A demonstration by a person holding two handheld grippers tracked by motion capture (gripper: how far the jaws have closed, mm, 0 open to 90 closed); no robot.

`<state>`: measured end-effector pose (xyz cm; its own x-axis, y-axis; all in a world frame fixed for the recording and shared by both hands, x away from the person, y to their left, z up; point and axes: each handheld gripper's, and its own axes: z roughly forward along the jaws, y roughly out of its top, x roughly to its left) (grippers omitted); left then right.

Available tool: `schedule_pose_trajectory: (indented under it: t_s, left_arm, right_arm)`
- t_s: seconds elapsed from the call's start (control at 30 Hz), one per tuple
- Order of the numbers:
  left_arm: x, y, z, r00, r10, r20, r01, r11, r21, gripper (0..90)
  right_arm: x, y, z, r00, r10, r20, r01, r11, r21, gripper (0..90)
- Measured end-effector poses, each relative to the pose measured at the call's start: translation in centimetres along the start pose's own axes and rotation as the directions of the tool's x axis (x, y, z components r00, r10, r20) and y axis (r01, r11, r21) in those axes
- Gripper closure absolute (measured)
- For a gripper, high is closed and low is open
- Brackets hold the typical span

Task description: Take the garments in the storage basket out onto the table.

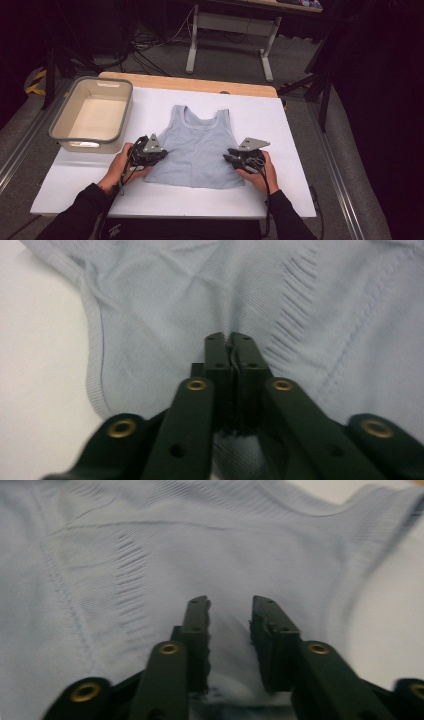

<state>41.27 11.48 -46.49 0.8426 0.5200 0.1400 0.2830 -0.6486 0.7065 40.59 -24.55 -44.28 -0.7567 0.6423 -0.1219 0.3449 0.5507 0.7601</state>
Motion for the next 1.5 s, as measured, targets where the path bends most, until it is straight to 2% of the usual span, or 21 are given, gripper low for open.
schedule_pose_trajectory:
  t_s: [0.07, 0.13, 0.23, 0.27, 0.3, 0.33, 0.37, 0.4, 0.43, 0.53, 0.6, 0.67, 0.7, 0.73, 0.87, 0.97, 1.13, 1.33, 1.37, 1.4, 1.5]
  left_arm:
    - [0.1, -0.3, -0.3, 1.0, 0.003, -0.004, -0.003, 1.0, -0.001, 89.2]
    - [0.0, -0.4, -0.5, 0.9999, -0.007, -0.009, 0.007, 1.0, -0.002, 89.4]
    - [0.0, -0.6, -0.7, 0.9998, 0.001, -0.021, -0.001, 1.0, 0.002, 89.5]
    - [0.0, -0.6, -0.7, 0.9998, 0.001, -0.021, -0.001, 1.0, 0.002, 89.5]
    - [0.0, -0.7, -0.7, 0.9997, 0.001, -0.024, 0.0, 1.0, 0.004, 89.5]
    - [0.0, -0.7, -0.8, 0.9997, -0.003, -0.023, 0.003, 1.0, -0.001, 89.5]
    - [0.1, -0.7, -0.8, 0.9997, -0.004, -0.023, 0.004, 1.0, 0.0, 89.4]
    - [0.1, -0.8, -0.8, 0.9997, -0.002, -0.024, 0.002, 1.0, -0.002, 89.4]
    - [0.1, -0.8, -0.8, 0.9997, 0.004, -0.025, -0.004, 1.0, 0.002, 89.4]
    - [0.1, -0.8, -0.7, 0.9997, 0.007, -0.024, -0.007, 1.0, 0.002, 89.4]
    - [0.2, -0.8, -0.7, 0.9997, 0.005, -0.024, -0.005, 1.0, 0.0, 89.4]
    - [0.2, -0.8, -0.7, 0.9996, 0.011, -0.024, -0.011, 0.9999, 0.003, 89.4]
    - [0.2, -0.8, -0.7, 0.9996, 0.011, -0.024, -0.011, 0.9999, 0.003, 89.4]
    - [0.3, -0.8, -0.6, 0.9996, 0.013, -0.024, -0.013, 0.9999, 0.003, 89.4]
    - [0.3, -0.8, -0.7, 0.9996, 0.008, -0.028, -0.008, 1.0, 0.002, 89.5]
    - [0.2, -0.8, -0.7, 0.9994, 0.009, -0.033, -0.009, 1.0, 0.003, 89.5]
    - [0.1, -0.8, -0.8, 0.9991, 0.016, -0.04, -0.016, 0.9999, 0.004, 89.6]
    - [-0.1, -0.8, -0.8, 0.998, 0.034, -0.053, -0.033, 0.9994, 0.009, 89.6]
    - [-0.1, -0.8, -0.8, 0.9976, 0.036, -0.059, -0.036, 0.9993, 0.012, 89.6]
    - [-0.1, -0.8, -0.8, 0.9974, 0.041, -0.06, -0.04, 0.9991, 0.01, 89.5]
    - [-0.2, -0.8, -0.8, 0.9969, 0.046, -0.064, -0.045, 0.9989, 0.01, 89.5]
  right_arm:
    - [-0.7, -0.2, -1.1, 0.9984, 0.041, 0.04, -0.039, 0.999, -0.038, 53.5]
    - [-1.7, -0.8, -2.3, 0.9919, 0.099, 0.08, -0.093, 0.993, -0.074, 46.2]
    - [-3.1, -1.9, -3.2, 0.9829, 0.173, 0.062, -0.167, 0.982, -0.093, 43.6]
    - [-3.6, -2.4, -3.2, 0.9799, 0.197, 0.034, -0.193, 0.978, -0.085, 44.8]
    - [-3.6, -2.4, -3.2, 0.9799, 0.197, 0.034, -0.193, 0.978, -0.085, 44.8]
    - [-3.7, -2.8, -3.0, 0.9867, 0.161, -0.02, -0.162, 0.986, -0.034, 51.5]
    - [-3.6, -2.8, -3.0, 0.9902, 0.138, -0.022, -0.138, 0.99, -0.011, 51.5]
    - [-3.2, -2.6, -2.7, 0.9965, 0.081, -0.019, -0.08, 0.996, 0.043, 51.7]
    - [-3.0, -2.6, -2.4, 0.9983, 0.058, -0.006, -0.057, 0.996, 0.064, 51.9]
    - [-3.0, -2.3, -1.5, 0.9996, 0.029, -0.001, -0.029, 0.997, 0.067, 52.1]
    - [-3.0, -2.1, -1.1, 1.0, -0.004, -0.004, 0.004, 0.999, 0.049, 57.9]
    - [-3.1, -1.8, -1.0, 0.9992, -0.031, -0.023, 0.032, 0.999, 0.02, 69.5]
    - [-3.1, -1.8, -1.0, 0.9992, -0.031, -0.023, 0.032, 0.999, 0.02, 69.5]
    - [-2.8, -1.6, -0.8, 0.9974, -0.068, -0.023, 0.069, 0.997, 0.024, 76.6]
    - [-2.6, -1.4, -1.2, 0.9926, -0.121, -0.007, 0.121, 0.992, 0.042, 79.9]
    - [-2.8, -1.3, -2.2, 0.9924, -0.121, 0.024, 0.12, 0.992, 0.048, 80.8]
    - [-3.0, -1.0, -3.1, 0.9924, -0.117, 0.039, 0.114, 0.991, 0.065, 80.9]
    - [-3.1, -0.8, -2.5, 0.9926, -0.098, 0.072, 0.089, 0.99, 0.112, 80.6]
    - [-3.2, -0.9, -2.4, 0.9932, -0.09, 0.075, 0.081, 0.99, 0.119, 80.4]
    - [-3.4, -1.0, -2.3, 0.9957, -0.054, 0.075, 0.044, 0.992, 0.119, 80.2]
    - [-3.5, -1.1, -2.1, 0.9965, -0.041, 0.073, 0.031, 0.991, 0.129, 80.2]
